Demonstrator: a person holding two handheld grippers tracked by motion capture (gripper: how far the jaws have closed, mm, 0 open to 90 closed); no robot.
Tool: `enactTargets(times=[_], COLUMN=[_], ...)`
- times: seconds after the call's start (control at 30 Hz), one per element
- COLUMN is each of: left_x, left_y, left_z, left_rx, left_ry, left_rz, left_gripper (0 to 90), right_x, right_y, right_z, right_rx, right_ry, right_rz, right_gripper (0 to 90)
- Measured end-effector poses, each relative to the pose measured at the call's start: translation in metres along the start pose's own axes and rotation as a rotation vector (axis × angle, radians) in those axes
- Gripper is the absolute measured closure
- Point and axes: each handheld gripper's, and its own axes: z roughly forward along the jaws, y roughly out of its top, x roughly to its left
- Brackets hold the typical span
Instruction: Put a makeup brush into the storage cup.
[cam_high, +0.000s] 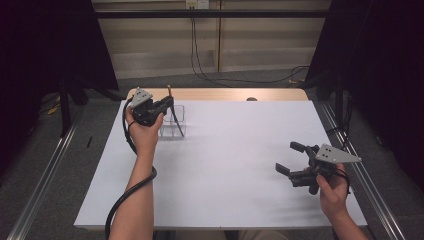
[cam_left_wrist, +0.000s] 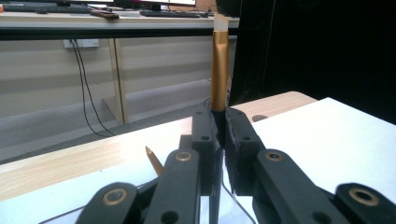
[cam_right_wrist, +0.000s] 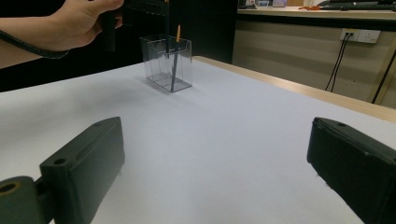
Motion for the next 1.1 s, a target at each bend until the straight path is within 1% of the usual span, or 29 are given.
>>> enactTargets(times=[0.3,0.47,0.6,0.67,0.73,0.77,0.8,0.87,0.9,0.93,0.97,1.0,1.03,1.1], left_x=[0.0,0.0,-0.001,-0.001,0.0,0.0,0.0,0.001,0.001,0.001,0.002,0.002,0.002,0.001], left_y=[-0.006,-0.008,-0.01,-0.01,-0.011,-0.012,-0.012,-0.013,-0.013,-0.013,-0.013,-0.013,-0.013,-0.013], left_z=[0.003,0.005,0.004,0.004,0.003,0.003,0.003,0.002,0.001,0.001,0.0,0.0,-0.001,-0.002], left_rx=[0.008,0.008,0.014,0.012,0.016,0.014,0.014,0.008,0.007,0.002,-0.008,-0.015,-0.017,-0.022], left_ry=[0.001,0.0,-0.002,-0.003,-0.001,0.0,-0.003,-0.014,-0.017,-0.017,-0.023,-0.03,-0.03,-0.038], left_rz=[-0.006,-0.016,-0.009,-0.021,-0.016,-0.021,-0.019,-0.031,-0.036,-0.04,-0.055,-0.062,-0.057,-0.064], left_gripper=[83.5,83.4,83.4,83.4,83.4,83.3,83.2,82.4,79.9,75.3,70.3,62.2,58.7,47.2], right_x=[0.0,0.0,-0.001,-0.001,0.0,0.0,0.0,0.0,0.0,0.0,0.0,0.0,0.0,0.0], right_y=[0.0,0.0,0.0,0.0,0.0,0.0,0.0,0.0,0.0,0.0,0.0,0.0,0.0,0.0], right_z=[-0.001,-0.001,-0.001,-0.001,-0.001,-0.001,-0.001,-0.001,-0.001,-0.001,-0.001,-0.001,0.0,-0.001], right_rx=[-0.001,0.002,-0.001,0.001,0.002,0.002,0.003,0.002,0.002,0.003,0.004,0.002,0.001,0.0], right_ry=[-0.003,-0.002,-0.005,-0.002,-0.003,-0.002,-0.003,-0.001,-0.002,0.0,0.001,-0.002,-0.001,-0.002], right_rz=[-0.002,0.001,-0.001,0.0,-0.002,-0.004,-0.003,-0.002,-0.003,-0.002,-0.002,-0.004,-0.005,-0.005], right_gripper=[3.5,3.5,3.5,3.5,3.5,3.5,3.5,3.5,3.5,3.5,3.5,3.5,3.5,3.5])
